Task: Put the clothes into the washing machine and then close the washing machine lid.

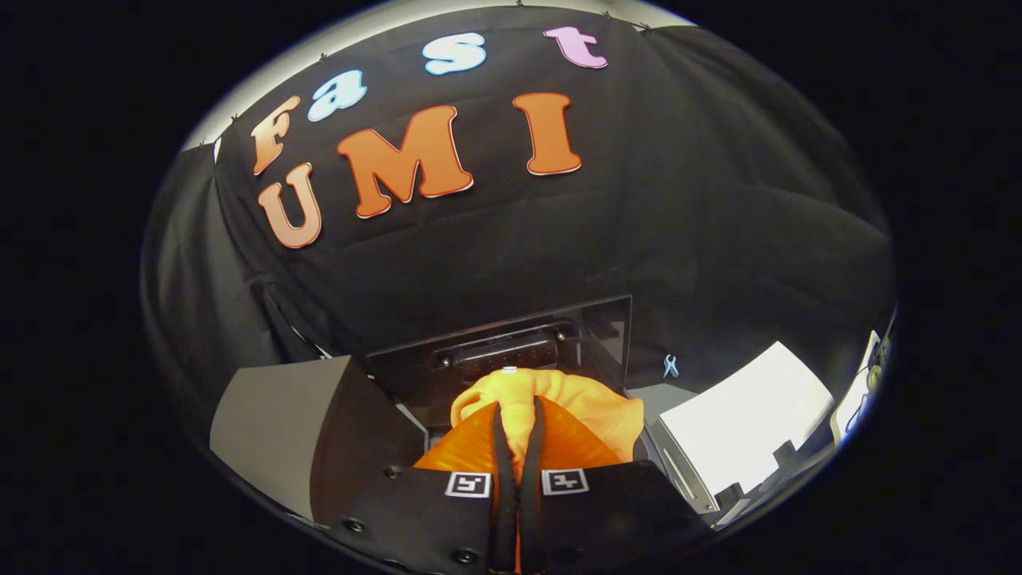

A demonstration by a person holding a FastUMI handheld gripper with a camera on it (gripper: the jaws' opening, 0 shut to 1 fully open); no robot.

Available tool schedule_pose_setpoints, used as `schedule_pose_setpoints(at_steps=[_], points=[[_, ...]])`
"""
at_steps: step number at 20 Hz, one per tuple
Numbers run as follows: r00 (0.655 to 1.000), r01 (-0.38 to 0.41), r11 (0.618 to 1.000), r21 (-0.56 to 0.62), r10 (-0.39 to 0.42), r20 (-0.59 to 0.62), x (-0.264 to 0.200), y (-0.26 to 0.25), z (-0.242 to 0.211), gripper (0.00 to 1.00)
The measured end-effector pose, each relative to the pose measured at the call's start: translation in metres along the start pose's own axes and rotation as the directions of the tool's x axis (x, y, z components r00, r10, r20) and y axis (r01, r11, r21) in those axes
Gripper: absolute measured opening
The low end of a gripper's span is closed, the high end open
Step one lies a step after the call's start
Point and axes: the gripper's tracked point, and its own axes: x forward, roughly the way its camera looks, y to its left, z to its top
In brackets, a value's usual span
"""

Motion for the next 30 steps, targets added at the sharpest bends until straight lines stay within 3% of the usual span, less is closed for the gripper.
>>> schedule_pose_setpoints(at_steps=[16, 30], points=[[0.962, -0.077, 0.996, -0.038, 0.064, -0.264, 0.142, -0.027, -0.148, 0.10], [0.894, 0.002, 0.994, -0.114, -0.053, -0.445, 0.206, -0.054, -0.257, 0.10]])
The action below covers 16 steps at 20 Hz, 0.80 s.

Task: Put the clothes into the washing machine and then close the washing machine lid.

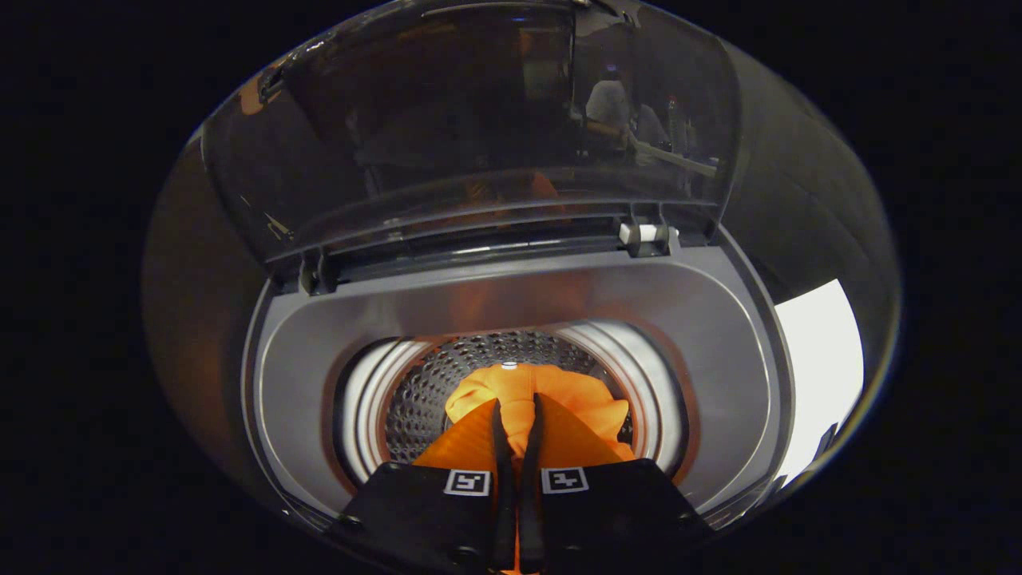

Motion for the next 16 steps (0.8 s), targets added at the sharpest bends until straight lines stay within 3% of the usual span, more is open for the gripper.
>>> schedule_pose_setpoints(at_steps=[5, 8, 9, 12, 14, 16], points=[[0.999, 0.013, 1.000, -0.018, -0.014, -0.029, 0.012, 0.002, -0.002, 0.12], [0.998, 0.010, 1.000, -0.016, -0.011, -0.063, 0.017, 0.007, -0.009, 0.21], [0.998, 0.007, 1.000, -0.010, -0.007, -0.068, 0.016, 0.009, -0.010, 0.28], [0.999, 0.020, 1.000, -0.009, -0.020, -0.027, 0.012, 0.009, 0.002, 0.34], [1.000, 0.024, 1.000, -0.009, -0.024, -0.011, 0.006, 0.008, 0.009, 0.46], [0.999, 0.032, 0.999, 0.007, -0.032, -0.002, 0.001, 0.005, 0.014, 0.67]])
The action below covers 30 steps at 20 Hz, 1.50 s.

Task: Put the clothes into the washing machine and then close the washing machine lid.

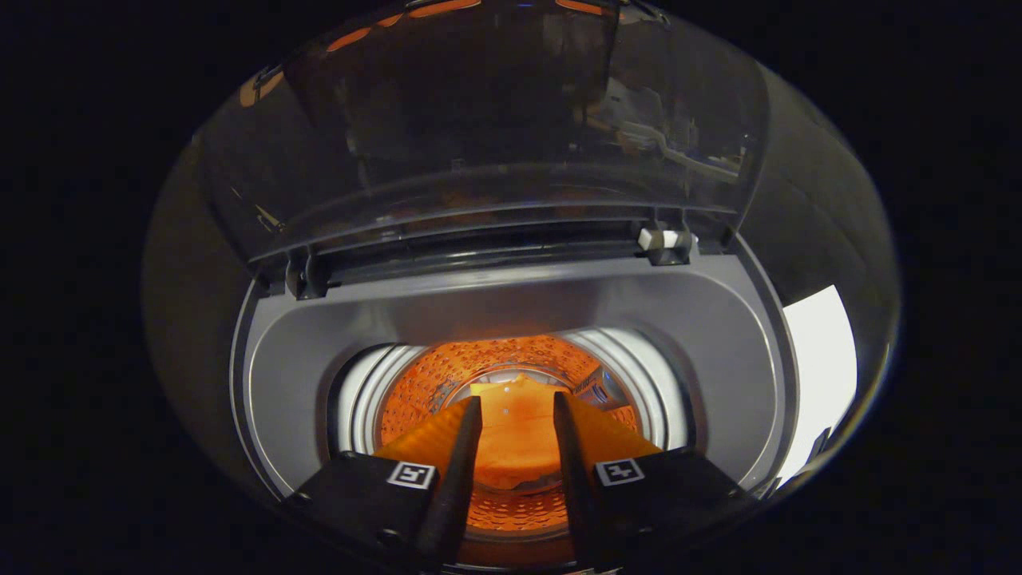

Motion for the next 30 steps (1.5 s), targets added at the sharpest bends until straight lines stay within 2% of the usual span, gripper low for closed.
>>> schedule_pose_setpoints(at_steps=[3, 16, 26, 30], points=[[1.000, 0.008, 1.000, 0.030, -0.008, 0.008, -0.013, -0.006, 0.001, 1.00], [0.986, 0.056, 0.998, 0.036, -0.061, 0.156, -0.104, -0.032, 0.049, 1.00], [0.947, 0.039, 0.997, 0.064, -0.057, 0.316, -0.188, -0.040, 0.124, 1.00], [0.918, 0.039, 0.997, 0.065, -0.061, 0.392, -0.220, -0.044, 0.164, 1.00]])
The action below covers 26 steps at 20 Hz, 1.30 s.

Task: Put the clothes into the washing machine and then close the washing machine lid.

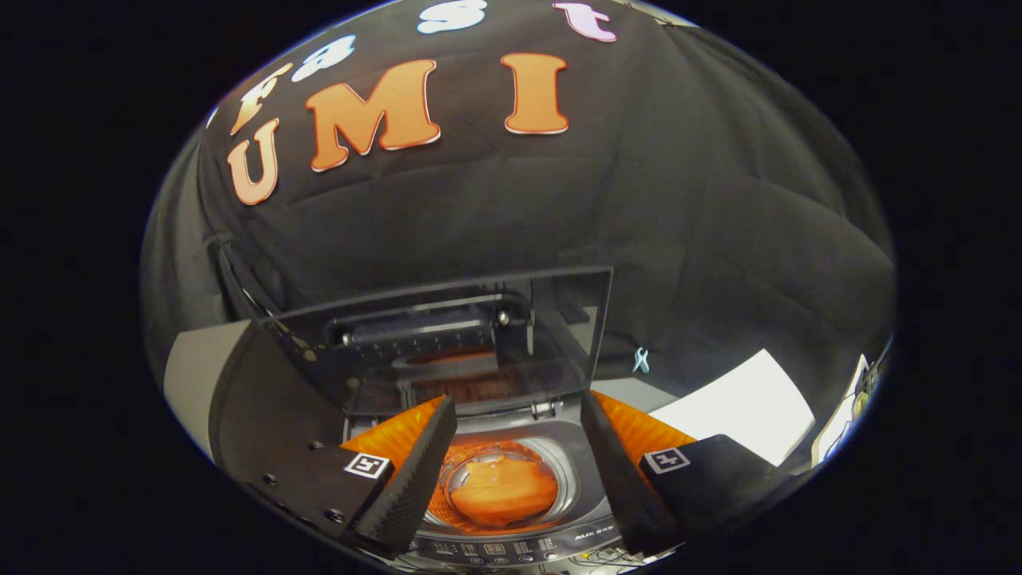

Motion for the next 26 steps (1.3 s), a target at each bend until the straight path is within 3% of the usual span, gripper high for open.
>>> schedule_pose_setpoints(at_steps=[11, 17, 26], points=[[0.981, -0.039, 0.999, -0.004, 0.039, 0.191, -0.016, 0.016, 0.113, 1.00], [0.976, -0.070, 0.997, -0.033, 0.075, 0.207, 0.001, 0.041, 0.132, 1.00], [0.981, -0.119, 0.989, -0.085, 0.130, 0.145, 0.053, 0.076, 0.124, 1.00]])
